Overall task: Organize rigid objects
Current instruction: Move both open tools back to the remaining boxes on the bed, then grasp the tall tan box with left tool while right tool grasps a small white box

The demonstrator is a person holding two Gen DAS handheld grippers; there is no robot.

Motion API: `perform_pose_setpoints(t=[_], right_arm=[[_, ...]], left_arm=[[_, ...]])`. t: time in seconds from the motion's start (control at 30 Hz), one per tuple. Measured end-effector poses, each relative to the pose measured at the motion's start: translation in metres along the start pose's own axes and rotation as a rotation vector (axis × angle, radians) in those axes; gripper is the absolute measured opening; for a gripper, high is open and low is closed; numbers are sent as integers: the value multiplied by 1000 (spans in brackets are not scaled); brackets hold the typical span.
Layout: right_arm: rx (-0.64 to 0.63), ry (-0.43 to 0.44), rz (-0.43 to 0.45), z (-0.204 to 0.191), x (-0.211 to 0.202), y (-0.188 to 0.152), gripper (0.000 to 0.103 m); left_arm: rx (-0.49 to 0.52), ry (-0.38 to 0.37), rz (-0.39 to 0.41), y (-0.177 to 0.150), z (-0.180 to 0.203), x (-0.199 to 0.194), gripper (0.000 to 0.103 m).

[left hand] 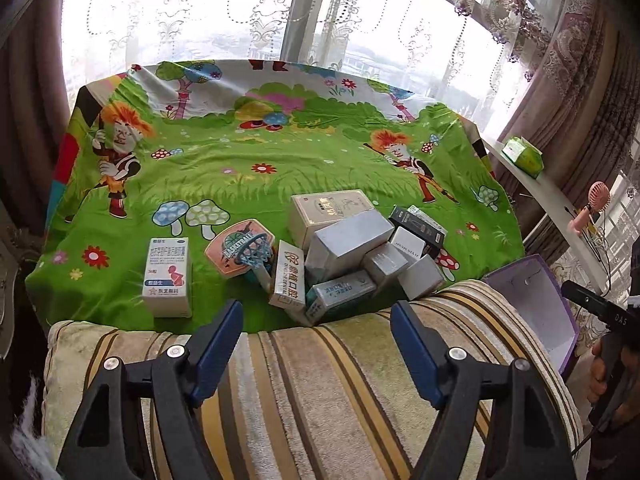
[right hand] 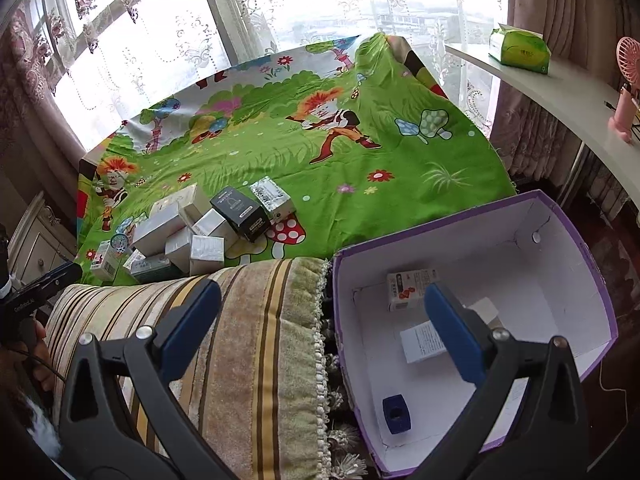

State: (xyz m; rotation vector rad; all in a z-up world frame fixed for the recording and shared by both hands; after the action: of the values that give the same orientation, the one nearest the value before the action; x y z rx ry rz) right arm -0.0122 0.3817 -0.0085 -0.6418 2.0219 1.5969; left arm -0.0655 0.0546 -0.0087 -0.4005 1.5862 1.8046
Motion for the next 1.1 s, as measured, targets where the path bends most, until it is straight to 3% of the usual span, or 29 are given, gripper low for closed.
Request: perform_pose_setpoints(t=[0.2, 0.4, 0.6, 0.7, 0.93, 1.1], right_arm=[[-49, 46, -25, -26, 13, 1, 103], [-66, 96, -70, -54, 33, 0, 103], [-134, 137, -112, -85, 54, 0, 102], [-142, 157, -138, -95, 65, 1, 101], [-205, 177, -220, -117, 98, -8, 95], [-206, 195, -265, -124, 117, -9, 91]], left_arm=[[-67, 71, -43, -5, -41, 5, 69], [-75, 75, -79, -7, -50, 11, 69], [-15, 4, -159, -5, -29, 38, 61], [-100, -79, -208, -5, -29, 54, 58], [-150, -67, -269, -6, -35, 81, 55], [-300, -137, -328, -11, -45, 98, 51]])
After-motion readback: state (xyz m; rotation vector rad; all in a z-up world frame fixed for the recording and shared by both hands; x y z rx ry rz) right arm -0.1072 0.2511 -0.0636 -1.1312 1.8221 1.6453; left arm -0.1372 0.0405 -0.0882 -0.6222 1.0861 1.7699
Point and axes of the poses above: each gripper's, at about its wrist camera, not at the fingertips, and x roughly the way its jaws point, z to its right, y to its top, the point moved 7 cm from there along x, roughly the way its jaws point, and after that the axes turned 8 degrees about z, right-handed, at the moved point
